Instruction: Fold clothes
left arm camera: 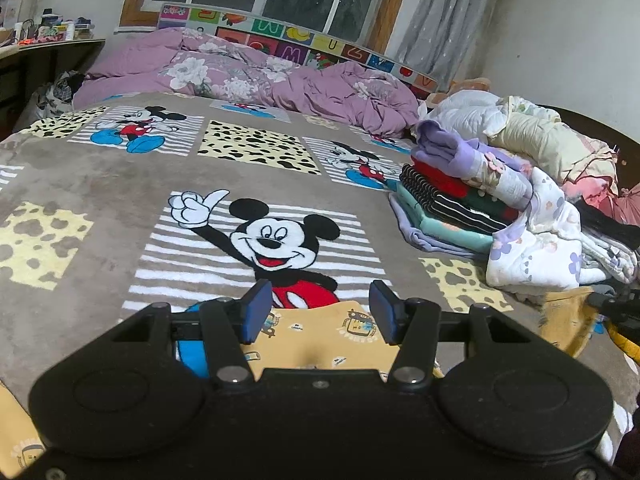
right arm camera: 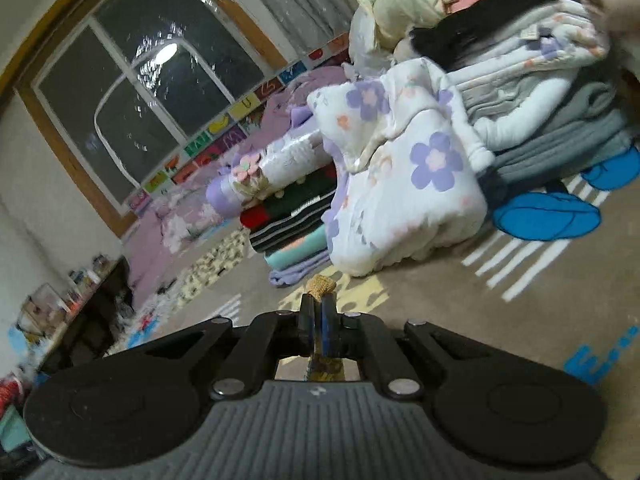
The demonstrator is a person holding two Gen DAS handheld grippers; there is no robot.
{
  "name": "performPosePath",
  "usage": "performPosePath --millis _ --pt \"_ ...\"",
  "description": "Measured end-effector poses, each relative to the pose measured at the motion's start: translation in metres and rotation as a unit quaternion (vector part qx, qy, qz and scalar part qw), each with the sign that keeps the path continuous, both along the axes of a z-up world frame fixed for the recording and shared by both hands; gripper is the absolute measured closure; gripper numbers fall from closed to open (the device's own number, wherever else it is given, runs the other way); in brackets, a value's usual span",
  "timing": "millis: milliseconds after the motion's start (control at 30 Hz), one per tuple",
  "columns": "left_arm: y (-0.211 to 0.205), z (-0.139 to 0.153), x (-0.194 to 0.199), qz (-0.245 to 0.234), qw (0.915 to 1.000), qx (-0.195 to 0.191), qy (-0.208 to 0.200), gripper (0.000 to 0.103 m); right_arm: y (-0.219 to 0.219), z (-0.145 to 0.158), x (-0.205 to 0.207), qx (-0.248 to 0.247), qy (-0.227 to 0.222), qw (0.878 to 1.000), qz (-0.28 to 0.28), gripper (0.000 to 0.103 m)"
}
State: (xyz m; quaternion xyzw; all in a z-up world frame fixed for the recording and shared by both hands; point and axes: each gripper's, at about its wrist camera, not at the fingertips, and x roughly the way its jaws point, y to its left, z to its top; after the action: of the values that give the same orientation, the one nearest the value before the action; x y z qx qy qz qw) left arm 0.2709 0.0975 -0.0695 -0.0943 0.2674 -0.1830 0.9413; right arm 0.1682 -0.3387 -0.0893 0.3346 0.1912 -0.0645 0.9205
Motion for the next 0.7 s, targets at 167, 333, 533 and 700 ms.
performPosePath --millis 167,333,533,700 --pt "0.003 -0.003 0.003 0.004 1.0 0.0 0.004 0.05 0.02 -0.026 0.072 -0.03 0.078 0.995 0.05 0.097" --pt "0.003 -0.008 0.006 0.003 0.9999 0.006 0.011 0.05 0.036 -0.058 0.124 0.018 0.128 0.985 0.111 0.091" --pt "0.003 -0.01 0.008 0.002 0.9999 0.006 0.014 0.05 0.038 -0.045 0.121 0.057 0.055 0.978 0.194 0.056" --pt "0.0 -0.009 0.007 0.001 0.9999 0.008 0.012 0.05 0.005 -0.039 0.105 0.04 0.034 0.987 0.15 0.054"
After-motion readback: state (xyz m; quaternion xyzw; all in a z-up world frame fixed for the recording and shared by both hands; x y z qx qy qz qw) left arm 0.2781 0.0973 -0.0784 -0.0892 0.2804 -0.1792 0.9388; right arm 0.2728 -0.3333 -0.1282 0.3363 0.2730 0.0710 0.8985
